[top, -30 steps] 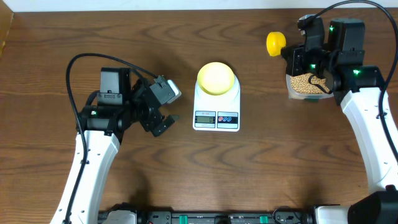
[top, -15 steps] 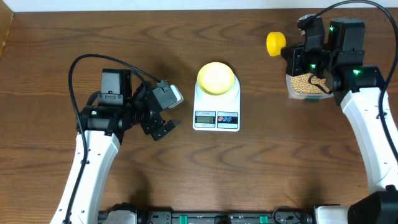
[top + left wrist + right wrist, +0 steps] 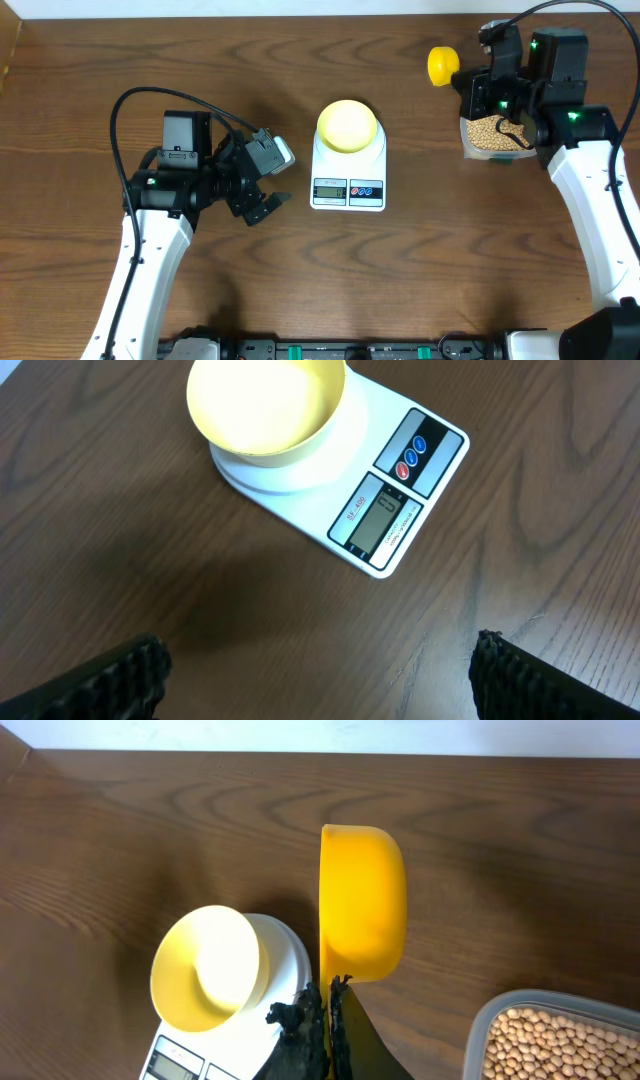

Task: Scoop item into bowl and weigh 50g on scale
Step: 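Raise the held scoop with the right gripper above the soybean tub, then lower the scoop with the right gripper into the soybean tub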

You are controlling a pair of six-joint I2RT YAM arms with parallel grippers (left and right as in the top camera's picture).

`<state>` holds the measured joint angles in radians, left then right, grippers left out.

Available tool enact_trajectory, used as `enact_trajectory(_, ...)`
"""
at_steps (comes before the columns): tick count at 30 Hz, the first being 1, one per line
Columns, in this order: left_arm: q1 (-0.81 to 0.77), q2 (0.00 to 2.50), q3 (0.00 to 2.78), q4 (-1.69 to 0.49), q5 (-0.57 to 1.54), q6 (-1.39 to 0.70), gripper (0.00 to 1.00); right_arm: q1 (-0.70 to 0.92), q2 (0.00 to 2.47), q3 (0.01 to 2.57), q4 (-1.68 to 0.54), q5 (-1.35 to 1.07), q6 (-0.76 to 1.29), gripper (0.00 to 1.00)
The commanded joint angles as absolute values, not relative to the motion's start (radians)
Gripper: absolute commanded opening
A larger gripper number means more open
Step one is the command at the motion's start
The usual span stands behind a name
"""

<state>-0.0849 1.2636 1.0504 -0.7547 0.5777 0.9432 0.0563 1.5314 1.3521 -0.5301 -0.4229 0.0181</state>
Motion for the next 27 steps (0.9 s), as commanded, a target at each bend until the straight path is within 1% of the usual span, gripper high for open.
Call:
enact_trajectory(1,-0.081,1.274,1.04,-0.759,0.587,0.953,0.97,0.049,1.53,1.369,-0.526,-0.472,0.033,0.01)
enact_trajectory(11,-0.081,1.274,1.04,-0.759,0.587,0.953,0.98,0.044,1.53,1.369,-0.537,-0.493,0.044,0.01)
enact_trajectory(17,-0.081,1.274,1.04,-0.758,0.587,0.953,0.98,0.044,1.53,1.372,-0.595,-0.492,0.025,0.01)
enact_trajectory(21,-0.081,1.274,1.04,-0.758,0.587,0.953,0.98,0.044,1.53,1.41,-0.672,-0.433,-0.003,0.01)
enact_trajectory(27,-0.081,1.274,1.04,-0.758,0.587,0.953,0.98,0.042,1.54,1.557,-0.76,-0.258,-0.042,0.01)
